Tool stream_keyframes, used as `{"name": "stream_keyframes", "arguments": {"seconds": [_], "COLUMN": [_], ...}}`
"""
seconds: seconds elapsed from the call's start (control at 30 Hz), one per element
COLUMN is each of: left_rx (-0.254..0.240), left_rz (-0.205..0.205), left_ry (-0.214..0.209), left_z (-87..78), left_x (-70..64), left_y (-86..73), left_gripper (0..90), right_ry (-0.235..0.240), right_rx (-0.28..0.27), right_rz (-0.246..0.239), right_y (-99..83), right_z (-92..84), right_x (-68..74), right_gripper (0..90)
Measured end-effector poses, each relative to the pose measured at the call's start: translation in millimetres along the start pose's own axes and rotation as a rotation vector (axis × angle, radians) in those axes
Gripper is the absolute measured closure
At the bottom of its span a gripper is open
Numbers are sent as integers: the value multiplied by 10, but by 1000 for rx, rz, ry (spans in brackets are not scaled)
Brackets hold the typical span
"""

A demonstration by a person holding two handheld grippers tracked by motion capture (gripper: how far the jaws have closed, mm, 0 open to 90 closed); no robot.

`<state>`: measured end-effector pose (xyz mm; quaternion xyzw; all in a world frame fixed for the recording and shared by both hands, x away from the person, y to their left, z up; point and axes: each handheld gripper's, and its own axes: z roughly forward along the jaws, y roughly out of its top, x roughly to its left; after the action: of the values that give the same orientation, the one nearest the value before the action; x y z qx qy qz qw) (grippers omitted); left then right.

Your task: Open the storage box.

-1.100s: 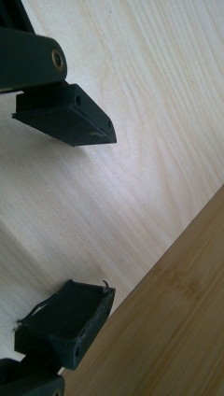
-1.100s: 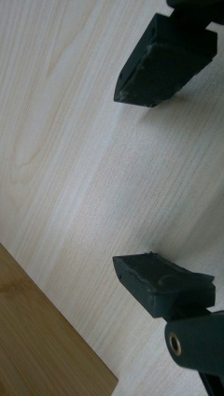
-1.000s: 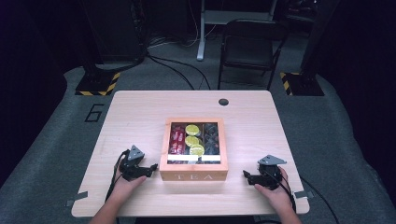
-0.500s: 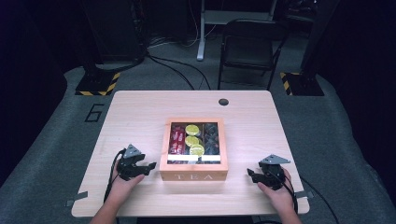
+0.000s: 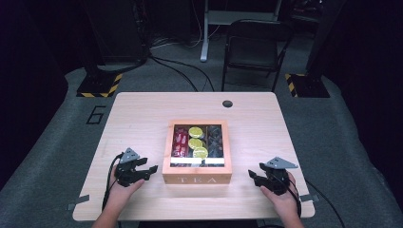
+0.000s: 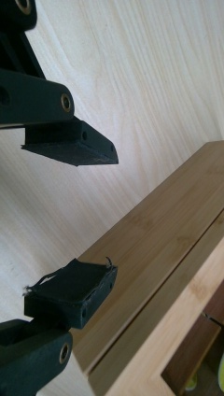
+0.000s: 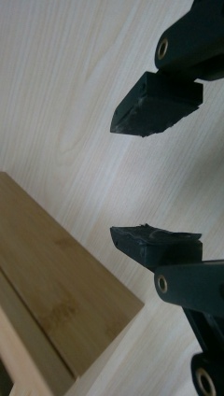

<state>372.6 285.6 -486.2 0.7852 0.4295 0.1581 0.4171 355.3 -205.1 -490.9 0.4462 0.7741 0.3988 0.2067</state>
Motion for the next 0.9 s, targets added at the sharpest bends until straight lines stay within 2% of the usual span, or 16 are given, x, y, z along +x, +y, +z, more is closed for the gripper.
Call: {"name": "stream_keyframes", "arguments": {"seconds": [0.03, 0.17, 0.3, 0.37, 0.57, 0.6, 0.63, 0.7, 0.8, 0.9], "left_rx": [5, -1, -34, -31, -42, -48, -48, -49, -66, -56], "left_rz": [14, 26, 0, 18, 7, 10, 10, 46, 43, 53], "left_ry": [3, 3, -29, -28, -43, -49, -49, -46, -50, -64], "left_z": [-50, -104, -162, -171, -190, -209, -209, -236, -228, -232], "left_x": [-19, -60, -129, -149, -194, -228, -228, -263, -301, -320], "left_y": [7, 14, 33, 39, 42, 51, 51, 77, 90, 107], "left_gripper": [405, 408, 408, 408, 410, 411, 412, 415, 416, 418], "right_ry": [-2, 8, 43, 49, 65, 67, 63, 69, 72, 77], "right_rx": [0, -9, -19, -23, -47, -55, -56, -65, -71, -74], "right_rz": [-12, -28, -34, -41, -60, -76, -72, -78, -72, -63], "right_y": [11, 54, 105, 125, 163, 178, 183, 193, 199, 195], "right_z": [-10, -42, -65, -75, -125, -154, -163, -183, -206, -224], "right_x": [11, 62, 115, 138, 212, 242, 258, 284, 318, 338], "right_gripper": [416, 419, 429, 430, 438, 440, 440, 441, 439, 438]}}
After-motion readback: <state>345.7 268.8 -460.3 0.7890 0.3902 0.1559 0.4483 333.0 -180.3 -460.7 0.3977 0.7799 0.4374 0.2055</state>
